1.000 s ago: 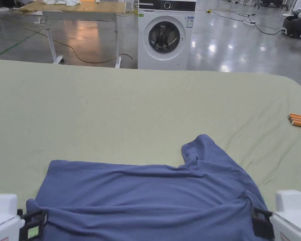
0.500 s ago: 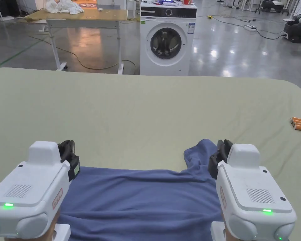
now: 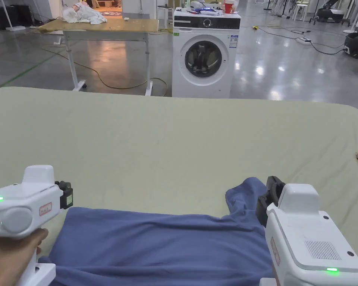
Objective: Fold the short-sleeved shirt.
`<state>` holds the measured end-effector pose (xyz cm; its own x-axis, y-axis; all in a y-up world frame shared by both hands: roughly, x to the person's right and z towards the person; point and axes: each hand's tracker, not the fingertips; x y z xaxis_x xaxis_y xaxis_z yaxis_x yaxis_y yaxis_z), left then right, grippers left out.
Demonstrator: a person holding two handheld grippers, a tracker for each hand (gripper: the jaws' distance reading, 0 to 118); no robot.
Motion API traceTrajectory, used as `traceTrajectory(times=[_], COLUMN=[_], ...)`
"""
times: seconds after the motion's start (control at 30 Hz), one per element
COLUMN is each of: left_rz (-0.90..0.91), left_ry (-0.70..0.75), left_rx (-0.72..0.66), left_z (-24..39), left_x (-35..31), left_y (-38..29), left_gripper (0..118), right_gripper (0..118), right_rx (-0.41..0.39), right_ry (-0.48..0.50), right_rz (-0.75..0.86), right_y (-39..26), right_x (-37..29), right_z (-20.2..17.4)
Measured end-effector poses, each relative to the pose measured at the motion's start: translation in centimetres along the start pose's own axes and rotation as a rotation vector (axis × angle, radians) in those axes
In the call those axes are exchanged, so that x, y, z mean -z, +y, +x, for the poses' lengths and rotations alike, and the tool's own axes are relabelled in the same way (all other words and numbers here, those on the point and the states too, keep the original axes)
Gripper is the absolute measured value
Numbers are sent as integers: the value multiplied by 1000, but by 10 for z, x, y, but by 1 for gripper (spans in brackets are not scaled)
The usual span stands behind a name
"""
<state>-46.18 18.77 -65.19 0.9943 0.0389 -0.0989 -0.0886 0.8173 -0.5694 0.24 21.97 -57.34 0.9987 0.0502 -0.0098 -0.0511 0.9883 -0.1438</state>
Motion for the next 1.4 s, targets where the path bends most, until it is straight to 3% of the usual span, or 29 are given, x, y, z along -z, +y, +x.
traceTrajectory(times=[0.1, 0.13, 0.27, 0.33, 0.43, 0.53, 0.7, 0.77, 0.87, 0.97, 1.03, 1.23, 1.33, 1.4], left_rz=[-147, -196, -328, -337, -414, -368, -341, -348, -324, -251, -200, -130, -122, -115], left_ry=[-28, -23, -25, -17, -3, 45, -14, -15, -35, -94, -79, -114, -117, -118], left_rx=[-19, -24, -39, -40, 2, 90, 190, 207, 202, 134, 122, 68, 60, 57], left_z=[-20, -9, -9, -6, 4, 22, 45, 52, 44, 34, 30, 17, 15, 13], left_x=[42, 41, 71, 83, 94, 88, 76, 71, 58, 39, 24, -4, -8, -11], left_y=[5, 7, 4, -1, -9, -15, -17, -17, -12, -5, -3, -4, -7, -7], left_gripper=[1, 6, 62, 68, 67, 64, 2, 1, 0, 0, 0, 0, 0, 0], right_gripper=[0, 0, 0, 0, 0, 0, 1, 17, 28, 54, 60, 57, 37, 8], right_rx=[-12, -14, -24, -30, -31, -15, 37, 48, 38, 63, 41, 25, 12, 12], right_ry=[-2, -7, -19, -29, -49, -68, -80, -62, -32, 2, 40, 62, 56, 45], right_rz=[-35, -46, -92, -112, -150, -197, -321, -411, -552, -701, -775, -931, -913, -901], right_y=[-6, -9, -18, -24, -31, -38, -39, -36, -38, -46, -55, -83, -84, -83], right_x=[4, 5, 8, 9, 12, 17, 49, 75, 120, 165, 188, 226, 224, 225], right_z=[3, 5, 13, 19, 28, 41, 76, 94, 118, 135, 137, 135, 131, 134])
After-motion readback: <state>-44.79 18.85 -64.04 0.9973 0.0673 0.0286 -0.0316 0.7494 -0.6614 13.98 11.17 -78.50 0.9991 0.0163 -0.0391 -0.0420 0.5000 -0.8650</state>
